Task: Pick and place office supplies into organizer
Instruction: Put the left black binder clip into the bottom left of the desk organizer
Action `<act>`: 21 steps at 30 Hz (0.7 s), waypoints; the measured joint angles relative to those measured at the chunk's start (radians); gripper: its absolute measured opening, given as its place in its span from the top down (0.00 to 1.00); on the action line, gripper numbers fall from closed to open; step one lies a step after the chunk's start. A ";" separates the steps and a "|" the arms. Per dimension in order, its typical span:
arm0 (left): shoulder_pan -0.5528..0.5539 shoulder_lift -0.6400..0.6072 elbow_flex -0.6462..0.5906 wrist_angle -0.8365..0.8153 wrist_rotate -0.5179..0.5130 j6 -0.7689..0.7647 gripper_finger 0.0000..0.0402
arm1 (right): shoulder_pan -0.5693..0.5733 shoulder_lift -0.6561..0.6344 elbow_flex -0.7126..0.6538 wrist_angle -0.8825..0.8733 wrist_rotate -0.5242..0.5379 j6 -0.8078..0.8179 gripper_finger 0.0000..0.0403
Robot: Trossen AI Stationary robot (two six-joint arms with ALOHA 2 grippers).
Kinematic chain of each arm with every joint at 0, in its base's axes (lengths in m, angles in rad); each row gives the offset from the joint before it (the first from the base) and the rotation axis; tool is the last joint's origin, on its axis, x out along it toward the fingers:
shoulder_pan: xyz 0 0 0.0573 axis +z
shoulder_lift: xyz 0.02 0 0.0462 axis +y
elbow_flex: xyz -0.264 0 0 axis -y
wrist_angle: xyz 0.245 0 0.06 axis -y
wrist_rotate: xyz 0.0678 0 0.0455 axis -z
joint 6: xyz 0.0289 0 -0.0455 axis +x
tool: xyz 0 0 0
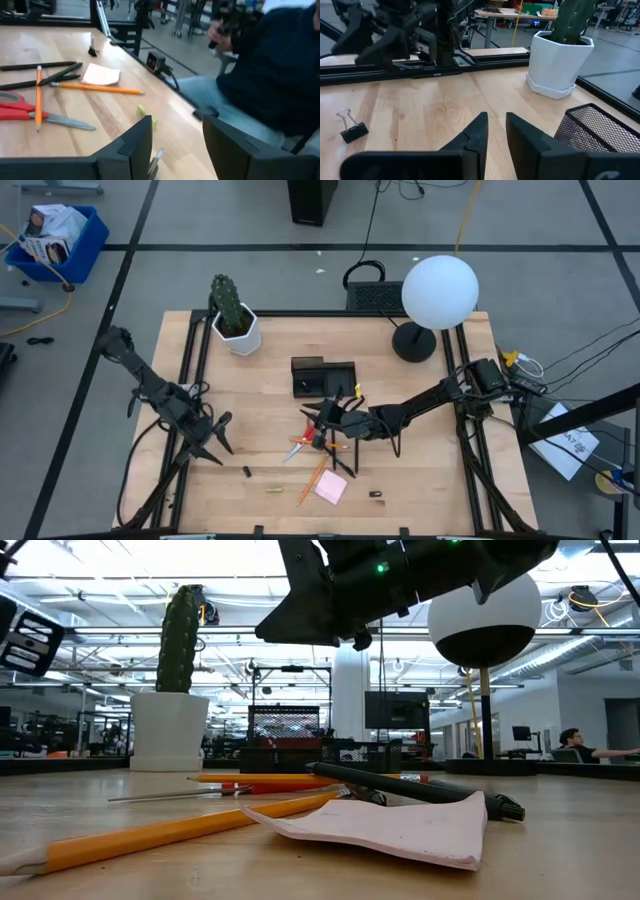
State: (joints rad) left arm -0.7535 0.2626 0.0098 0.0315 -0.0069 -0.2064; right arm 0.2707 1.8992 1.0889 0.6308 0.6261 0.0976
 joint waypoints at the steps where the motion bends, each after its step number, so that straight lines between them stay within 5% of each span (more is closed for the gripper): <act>1: -0.019 0.017 0.000 0.000 -0.028 0.002 0.55 | 0.000 0.000 0.000 0.000 0.000 0.004 0.85; 10: -0.120 0.224 0.001 0.083 -0.180 -0.014 0.55 | 0.000 0.000 0.000 0.000 0.000 0.007 0.85; 21: -0.163 0.531 0.001 0.375 -0.230 -0.021 0.55 | 0.000 0.000 0.000 0.001 0.000 0.017 0.85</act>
State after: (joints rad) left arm -0.9169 0.7939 0.0105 0.4066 -0.2366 -0.2272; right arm 0.2703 1.8992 1.0889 0.6315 0.6266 0.1143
